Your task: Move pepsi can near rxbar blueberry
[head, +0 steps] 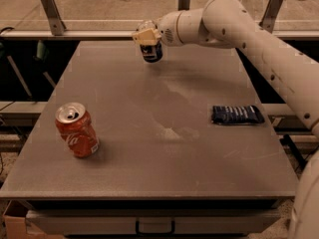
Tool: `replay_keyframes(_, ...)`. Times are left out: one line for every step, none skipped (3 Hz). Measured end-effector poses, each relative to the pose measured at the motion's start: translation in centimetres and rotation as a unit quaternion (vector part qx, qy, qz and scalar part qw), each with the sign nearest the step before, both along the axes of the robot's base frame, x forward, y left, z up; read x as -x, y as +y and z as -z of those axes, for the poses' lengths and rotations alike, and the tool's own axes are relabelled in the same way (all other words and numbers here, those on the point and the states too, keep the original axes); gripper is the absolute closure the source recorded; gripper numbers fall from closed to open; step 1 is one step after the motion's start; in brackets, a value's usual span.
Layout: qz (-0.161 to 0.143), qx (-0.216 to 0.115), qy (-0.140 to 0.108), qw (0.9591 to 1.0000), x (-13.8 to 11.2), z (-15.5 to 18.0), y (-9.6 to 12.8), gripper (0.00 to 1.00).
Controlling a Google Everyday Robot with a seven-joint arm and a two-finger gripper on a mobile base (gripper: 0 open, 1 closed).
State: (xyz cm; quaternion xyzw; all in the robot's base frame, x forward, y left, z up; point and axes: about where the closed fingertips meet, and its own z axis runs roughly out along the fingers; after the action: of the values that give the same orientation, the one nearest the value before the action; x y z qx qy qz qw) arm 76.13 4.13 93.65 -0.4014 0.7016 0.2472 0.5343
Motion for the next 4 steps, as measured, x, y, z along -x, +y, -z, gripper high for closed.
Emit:
replay_keyframes(0.072,0.01,-0.012,0.9973,2.3,-2.2,-6.6,1.0)
replay_keyframes(0.132,0.019,0.007,0.991,5.7,-1.7,-12.1,1.0)
replay_keyframes(0.166,0.024,0.035,0.9852,8.9,-0.4,-15.5,1.0)
replay_keyframes(0.192,0.028,0.052,0.9797,11.8,0.2,-17.7,1.0)
